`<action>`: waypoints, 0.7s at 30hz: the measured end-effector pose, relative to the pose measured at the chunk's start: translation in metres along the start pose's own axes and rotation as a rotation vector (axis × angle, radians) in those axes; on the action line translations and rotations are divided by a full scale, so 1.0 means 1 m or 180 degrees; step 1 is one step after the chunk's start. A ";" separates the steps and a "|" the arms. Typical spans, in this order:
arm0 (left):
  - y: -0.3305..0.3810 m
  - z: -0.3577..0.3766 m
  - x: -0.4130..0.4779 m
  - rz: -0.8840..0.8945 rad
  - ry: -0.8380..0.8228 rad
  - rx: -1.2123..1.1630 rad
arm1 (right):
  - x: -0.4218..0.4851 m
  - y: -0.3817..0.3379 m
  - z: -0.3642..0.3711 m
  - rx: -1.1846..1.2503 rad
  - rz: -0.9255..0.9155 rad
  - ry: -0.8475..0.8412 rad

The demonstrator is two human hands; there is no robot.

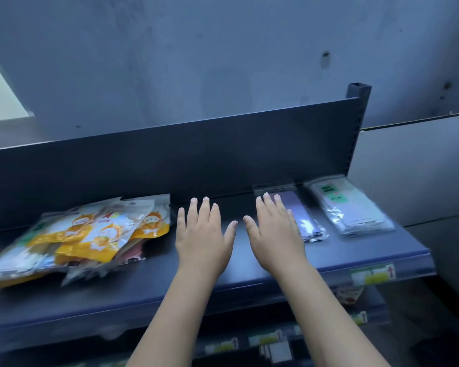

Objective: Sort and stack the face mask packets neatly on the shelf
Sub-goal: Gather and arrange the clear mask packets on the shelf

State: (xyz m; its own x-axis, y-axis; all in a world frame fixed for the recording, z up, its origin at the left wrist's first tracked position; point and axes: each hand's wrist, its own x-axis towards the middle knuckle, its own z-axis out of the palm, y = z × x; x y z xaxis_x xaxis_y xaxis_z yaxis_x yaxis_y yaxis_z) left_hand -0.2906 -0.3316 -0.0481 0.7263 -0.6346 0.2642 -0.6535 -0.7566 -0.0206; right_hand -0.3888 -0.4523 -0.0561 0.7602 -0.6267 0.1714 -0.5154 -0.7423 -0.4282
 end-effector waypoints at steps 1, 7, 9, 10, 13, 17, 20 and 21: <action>-0.016 -0.001 -0.001 0.0004 -0.0028 -0.0027 | -0.002 -0.014 0.007 0.0015 0.0022 0.0005; -0.091 -0.003 -0.010 -0.0008 0.0030 -0.0234 | -0.014 -0.086 0.042 0.0120 0.0063 0.0037; -0.107 -0.003 -0.012 -0.0006 0.0052 -0.0258 | -0.017 -0.100 0.050 0.0116 0.0065 0.0029; -0.113 -0.003 -0.012 -0.0002 0.0054 -0.0254 | -0.019 -0.105 0.052 0.0116 0.0071 0.0015; -0.127 -0.001 -0.012 0.0013 0.0030 -0.0235 | -0.018 -0.117 0.058 0.0157 0.0092 0.0006; -0.137 -0.002 -0.007 -0.0040 0.0097 -0.0213 | -0.009 -0.128 0.063 0.0242 0.0018 0.0029; -0.142 -0.004 -0.002 -0.0102 0.0118 -0.0207 | 0.000 -0.138 0.066 0.0363 -0.0092 0.0012; -0.144 -0.003 -0.001 -0.0109 0.0137 -0.0197 | 0.004 -0.141 0.067 0.0434 -0.0110 0.0033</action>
State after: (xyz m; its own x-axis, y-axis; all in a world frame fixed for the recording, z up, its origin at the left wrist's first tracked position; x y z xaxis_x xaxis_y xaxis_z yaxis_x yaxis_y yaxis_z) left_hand -0.1973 -0.2217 -0.0426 0.7396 -0.6000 0.3051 -0.6412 -0.7658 0.0484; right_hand -0.2868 -0.3344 -0.0548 0.7721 -0.6042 0.1970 -0.4298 -0.7248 -0.5385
